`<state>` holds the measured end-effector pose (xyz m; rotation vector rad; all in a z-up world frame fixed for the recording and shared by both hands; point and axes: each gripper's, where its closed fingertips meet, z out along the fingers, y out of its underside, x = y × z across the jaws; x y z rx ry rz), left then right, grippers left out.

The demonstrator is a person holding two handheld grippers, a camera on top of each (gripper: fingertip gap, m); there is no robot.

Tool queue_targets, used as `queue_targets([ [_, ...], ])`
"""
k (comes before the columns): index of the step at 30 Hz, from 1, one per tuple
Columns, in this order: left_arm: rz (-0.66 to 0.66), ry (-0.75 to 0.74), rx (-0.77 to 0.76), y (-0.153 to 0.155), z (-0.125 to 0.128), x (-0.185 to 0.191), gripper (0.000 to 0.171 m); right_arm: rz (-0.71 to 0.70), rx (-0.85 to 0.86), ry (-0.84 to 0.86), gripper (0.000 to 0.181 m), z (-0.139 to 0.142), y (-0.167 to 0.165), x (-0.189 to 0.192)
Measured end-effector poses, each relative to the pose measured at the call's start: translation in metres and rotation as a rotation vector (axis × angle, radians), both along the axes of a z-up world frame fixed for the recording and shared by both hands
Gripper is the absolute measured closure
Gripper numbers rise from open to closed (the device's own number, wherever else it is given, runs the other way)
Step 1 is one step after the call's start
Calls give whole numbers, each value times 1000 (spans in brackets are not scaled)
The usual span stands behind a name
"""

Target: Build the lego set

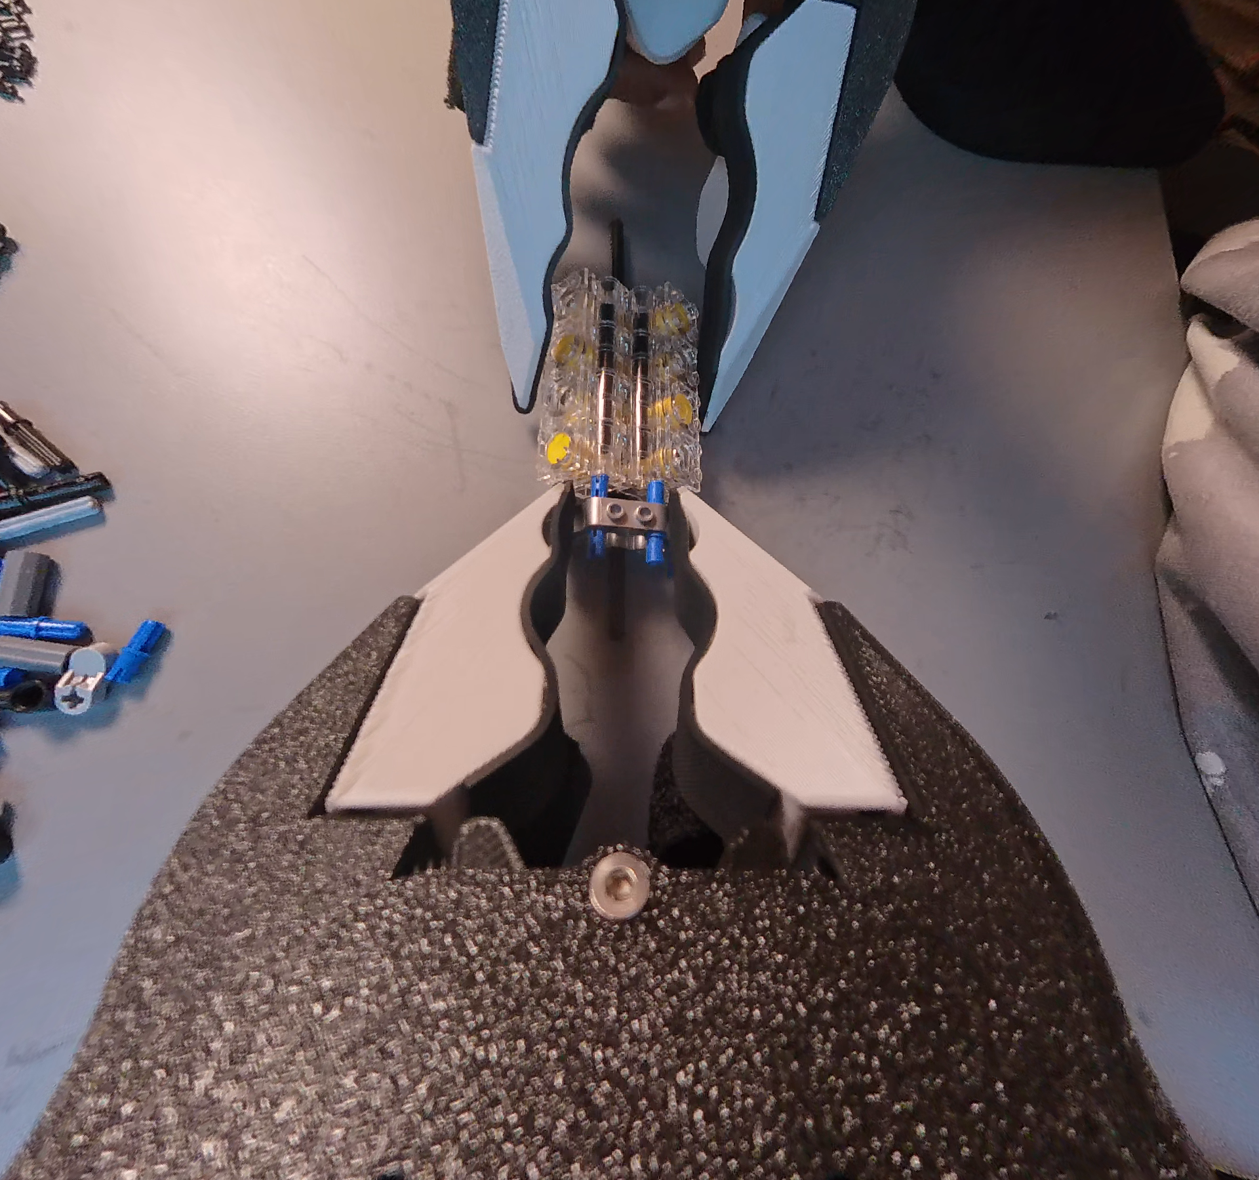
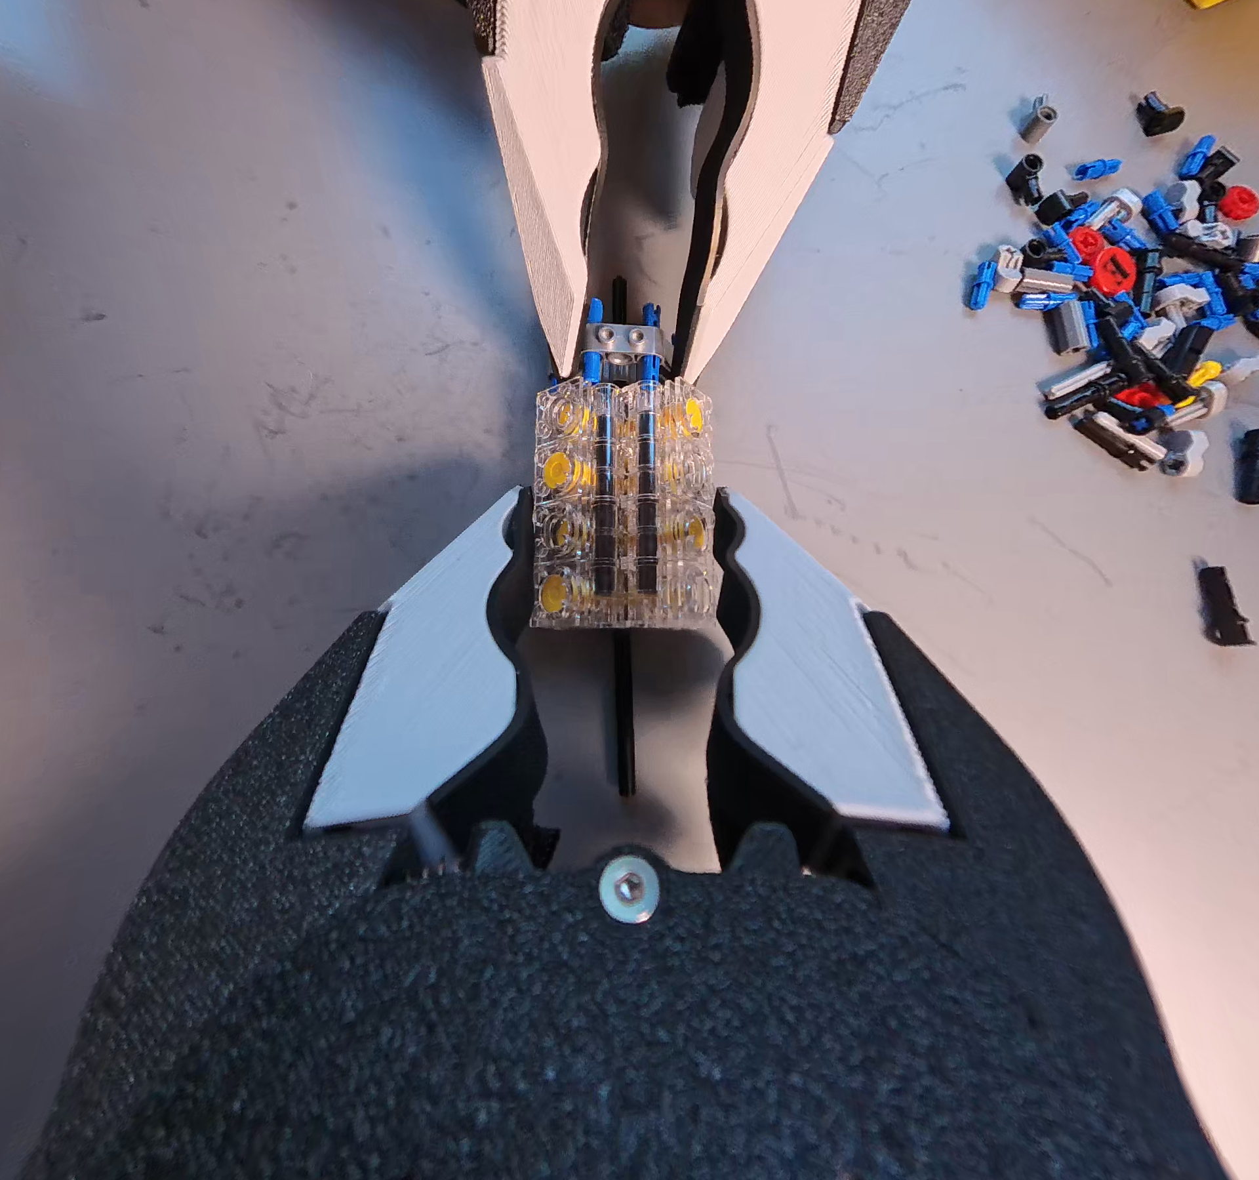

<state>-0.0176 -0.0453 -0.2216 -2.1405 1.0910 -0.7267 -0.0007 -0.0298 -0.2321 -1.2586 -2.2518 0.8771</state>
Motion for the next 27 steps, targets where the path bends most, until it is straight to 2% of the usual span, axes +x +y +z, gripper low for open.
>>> queue_targets([
  [9, 25, -36, 42, 1, 13, -15, 139, -17, -2, 6, 132, 0, 5, 1],
  [15, 2, 25, -4, -3, -6, -13, 135, -9, 0, 9, 132, 0, 3, 1],
  [27, -4, 7, -18, -2, -6, -10, 137, -13, -7, 20, 132, 0, 2, 0],
])
